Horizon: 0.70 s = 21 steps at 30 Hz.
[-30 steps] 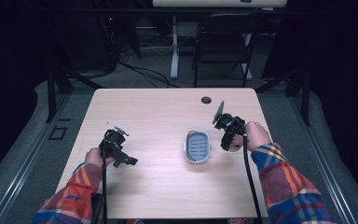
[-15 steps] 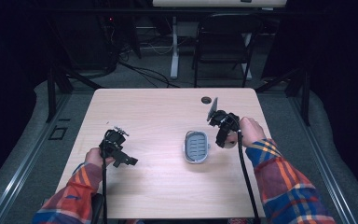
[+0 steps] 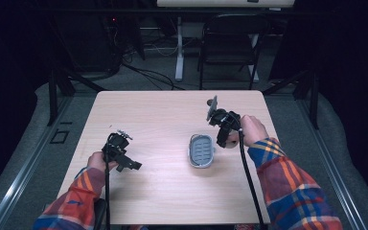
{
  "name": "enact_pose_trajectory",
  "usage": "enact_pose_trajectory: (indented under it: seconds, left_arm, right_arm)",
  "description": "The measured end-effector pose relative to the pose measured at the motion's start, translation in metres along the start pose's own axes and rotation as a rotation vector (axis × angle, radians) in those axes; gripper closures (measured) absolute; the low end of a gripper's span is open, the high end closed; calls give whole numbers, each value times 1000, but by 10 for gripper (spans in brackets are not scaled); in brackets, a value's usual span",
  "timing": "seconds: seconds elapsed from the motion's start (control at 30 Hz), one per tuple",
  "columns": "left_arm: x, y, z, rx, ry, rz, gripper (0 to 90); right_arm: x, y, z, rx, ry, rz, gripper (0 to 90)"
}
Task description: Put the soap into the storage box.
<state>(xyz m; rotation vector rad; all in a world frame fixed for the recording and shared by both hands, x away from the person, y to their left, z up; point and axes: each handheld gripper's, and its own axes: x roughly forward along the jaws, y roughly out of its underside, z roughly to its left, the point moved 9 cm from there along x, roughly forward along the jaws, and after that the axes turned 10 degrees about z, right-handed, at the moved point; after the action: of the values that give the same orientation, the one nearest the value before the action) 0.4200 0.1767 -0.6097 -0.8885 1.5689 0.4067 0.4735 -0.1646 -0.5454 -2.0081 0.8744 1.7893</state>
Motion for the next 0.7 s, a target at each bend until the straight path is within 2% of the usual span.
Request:
enact_pose_trajectory:
  seconds: [0.7]
  left_arm:
    - [0, 1, 0, 1, 2, 1, 4]
  right_arm:
    - [-17, -24, 15, -54, 19, -9, 243]
